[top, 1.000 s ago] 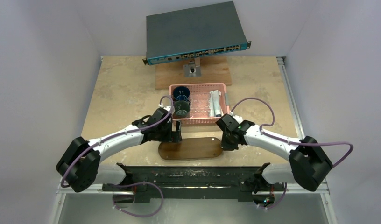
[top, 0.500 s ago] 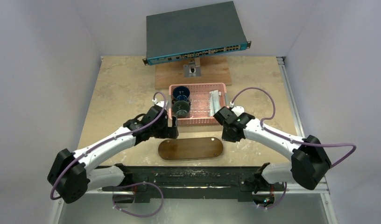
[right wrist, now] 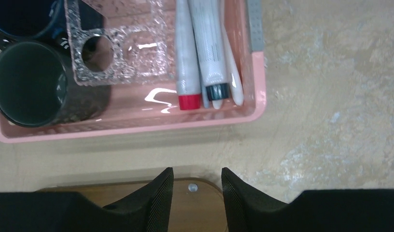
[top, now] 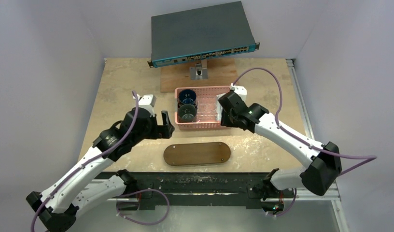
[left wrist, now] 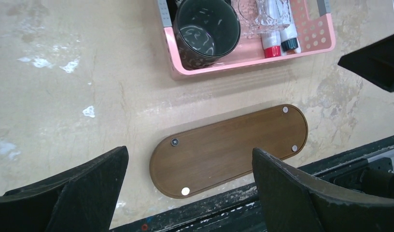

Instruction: Prepare toiletry sets of a toothbrush and toothpaste on the tray

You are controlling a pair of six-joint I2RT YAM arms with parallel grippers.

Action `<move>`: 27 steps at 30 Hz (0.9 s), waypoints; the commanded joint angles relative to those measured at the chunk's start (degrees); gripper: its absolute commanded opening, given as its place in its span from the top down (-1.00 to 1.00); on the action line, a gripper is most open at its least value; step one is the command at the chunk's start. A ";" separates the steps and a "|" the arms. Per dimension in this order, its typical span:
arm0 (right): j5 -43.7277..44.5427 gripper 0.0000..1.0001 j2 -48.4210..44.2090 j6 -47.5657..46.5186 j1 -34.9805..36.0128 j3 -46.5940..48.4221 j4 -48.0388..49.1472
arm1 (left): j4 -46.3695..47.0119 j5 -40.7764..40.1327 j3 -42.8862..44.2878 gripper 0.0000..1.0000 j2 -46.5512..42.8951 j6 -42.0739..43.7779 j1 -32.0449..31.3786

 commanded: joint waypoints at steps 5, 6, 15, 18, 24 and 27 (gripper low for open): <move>-0.67 0.06 7.69 -6.47 0.42 10.69 5.19 | -12.61 -7.76 7.72 -1.00 -6.93 5.81 -0.12; -0.90 0.04 8.40 -6.91 0.42 11.63 5.83 | -13.65 -8.43 8.47 -1.00 -7.53 6.43 -0.10; -0.23 -0.08 16.20 -7.52 0.38 18.94 8.47 | -16.71 -13.92 8.82 -1.00 -13.64 12.64 -0.08; -0.16 -0.08 19.34 -7.12 0.37 21.53 7.97 | -15.85 -15.39 6.40 -1.00 -16.50 12.64 -0.11; 1.30 -0.06 25.79 -5.36 0.43 26.42 5.57 | -12.20 -14.12 2.08 -1.00 -21.99 13.32 -0.11; 2.18 -0.04 28.06 -4.76 0.41 27.57 5.43 | -12.29 -14.01 1.51 -1.00 -22.79 14.09 -0.04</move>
